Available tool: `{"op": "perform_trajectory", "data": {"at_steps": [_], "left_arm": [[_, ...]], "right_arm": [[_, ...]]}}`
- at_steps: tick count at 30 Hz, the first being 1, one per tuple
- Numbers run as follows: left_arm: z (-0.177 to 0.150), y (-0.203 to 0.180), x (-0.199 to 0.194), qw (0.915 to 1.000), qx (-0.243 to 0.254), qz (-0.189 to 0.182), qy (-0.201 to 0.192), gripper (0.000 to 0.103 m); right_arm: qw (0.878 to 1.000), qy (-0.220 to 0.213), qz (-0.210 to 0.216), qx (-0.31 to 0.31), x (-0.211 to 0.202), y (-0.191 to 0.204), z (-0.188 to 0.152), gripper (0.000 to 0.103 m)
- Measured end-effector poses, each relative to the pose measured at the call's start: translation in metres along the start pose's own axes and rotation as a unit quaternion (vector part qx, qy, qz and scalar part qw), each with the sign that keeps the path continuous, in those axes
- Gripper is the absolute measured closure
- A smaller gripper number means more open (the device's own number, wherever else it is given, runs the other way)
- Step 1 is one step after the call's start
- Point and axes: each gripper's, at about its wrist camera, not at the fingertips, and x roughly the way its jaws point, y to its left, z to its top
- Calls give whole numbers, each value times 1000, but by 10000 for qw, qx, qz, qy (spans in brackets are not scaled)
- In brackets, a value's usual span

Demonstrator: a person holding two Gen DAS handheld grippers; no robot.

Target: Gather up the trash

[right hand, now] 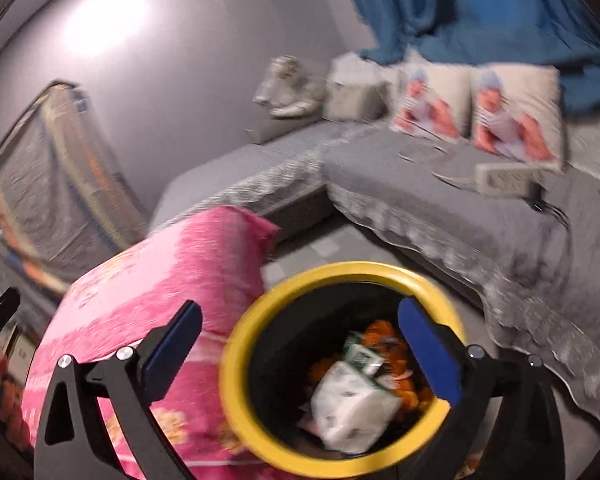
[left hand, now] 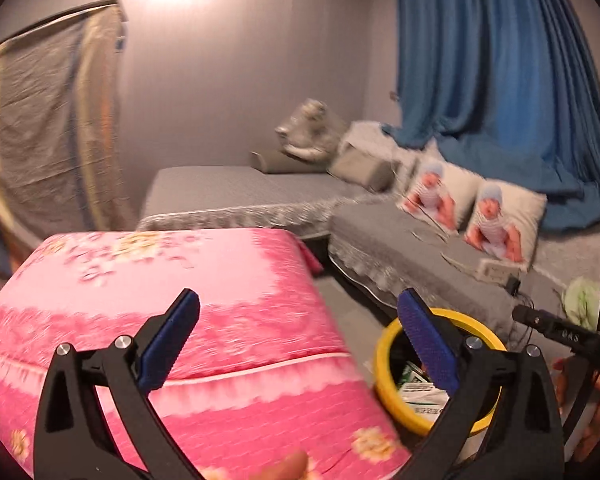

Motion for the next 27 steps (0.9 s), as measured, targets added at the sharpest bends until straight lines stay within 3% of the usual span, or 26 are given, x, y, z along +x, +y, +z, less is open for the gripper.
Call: {"op": "perform_trajectory", "data": {"at_steps": [3, 8, 12, 15, 19, 27], "left_arm": [[-6, 37, -34, 9979, -389, 464, -235, 8], [-17, 75, -90, 9859, -328, 1522, -614, 8], [-21, 94, -124, 9816, -229, 1812, -555, 8], [-25, 108, -145, 9760, -270, 2086, -566, 8], [-42, 124, -168, 9726, -475, 2205, -560, 8], [-79, 122, -181, 9668, -744, 2386, -538, 8]], "right_arm": [[9987, -144, 241, -418, -14, 38, -12, 8], [9855, -156, 1204, -1187, -40, 111, -36, 8], [9746, -248, 1552, -1596, -57, 162, -52, 8], [9708, -425, 1569, -1764, -67, 191, -64, 8], [9743, -818, 1212, -1715, -74, 209, -81, 8], [9824, -843, 732, -1500, -62, 206, -102, 8]]}}
